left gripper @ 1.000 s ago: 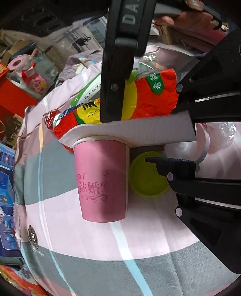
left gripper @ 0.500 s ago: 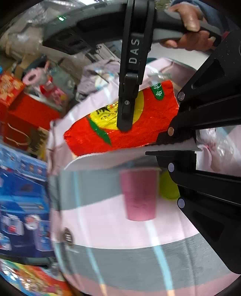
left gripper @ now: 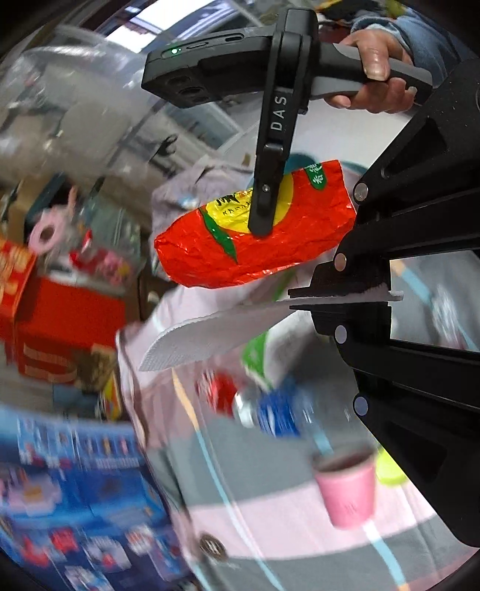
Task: Collect trash
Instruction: 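Carry the napkin and snack bag over the teal bin and open both grippers, then move both grippers back to the remaining trash on the table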
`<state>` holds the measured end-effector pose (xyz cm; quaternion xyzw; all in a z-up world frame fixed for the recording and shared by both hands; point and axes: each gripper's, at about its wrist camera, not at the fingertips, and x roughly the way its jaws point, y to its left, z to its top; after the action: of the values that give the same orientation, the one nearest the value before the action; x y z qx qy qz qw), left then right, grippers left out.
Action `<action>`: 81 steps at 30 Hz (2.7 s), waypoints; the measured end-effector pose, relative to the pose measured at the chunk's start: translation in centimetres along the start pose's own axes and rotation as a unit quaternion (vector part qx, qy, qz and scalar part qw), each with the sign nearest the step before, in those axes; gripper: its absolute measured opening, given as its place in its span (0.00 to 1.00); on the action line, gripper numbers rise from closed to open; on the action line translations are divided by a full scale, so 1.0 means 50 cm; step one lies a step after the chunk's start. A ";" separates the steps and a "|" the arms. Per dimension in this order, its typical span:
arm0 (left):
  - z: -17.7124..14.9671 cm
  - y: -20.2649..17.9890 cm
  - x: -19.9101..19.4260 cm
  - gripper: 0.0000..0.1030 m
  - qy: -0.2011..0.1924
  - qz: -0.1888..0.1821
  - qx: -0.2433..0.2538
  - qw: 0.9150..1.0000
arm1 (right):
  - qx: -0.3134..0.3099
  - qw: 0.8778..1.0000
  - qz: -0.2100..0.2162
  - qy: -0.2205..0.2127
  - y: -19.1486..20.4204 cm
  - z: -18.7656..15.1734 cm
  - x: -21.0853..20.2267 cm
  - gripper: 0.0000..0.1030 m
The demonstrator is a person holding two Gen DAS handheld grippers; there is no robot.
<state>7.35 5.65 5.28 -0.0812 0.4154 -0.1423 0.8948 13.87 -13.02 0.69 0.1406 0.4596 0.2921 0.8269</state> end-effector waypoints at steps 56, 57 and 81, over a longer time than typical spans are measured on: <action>0.062 -0.410 0.547 0.90 0.180 -0.073 0.102 0.976 | 0.250 0.959 -0.130 -0.008 -0.664 -0.036 -0.153 0.48; 0.061 -0.405 0.544 0.90 0.181 -0.072 0.100 0.976 | 0.248 0.959 -0.137 -0.010 -0.660 -0.036 -0.152 0.57; 0.040 -0.341 0.416 0.94 0.145 -0.073 0.079 0.984 | 0.243 0.953 -0.180 0.006 -0.548 -0.051 -0.168 0.75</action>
<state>18.44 -17.12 -3.92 -0.0188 0.5210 -0.2504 0.8157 17.97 -39.88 -8.72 0.2506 0.5389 0.0189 0.8040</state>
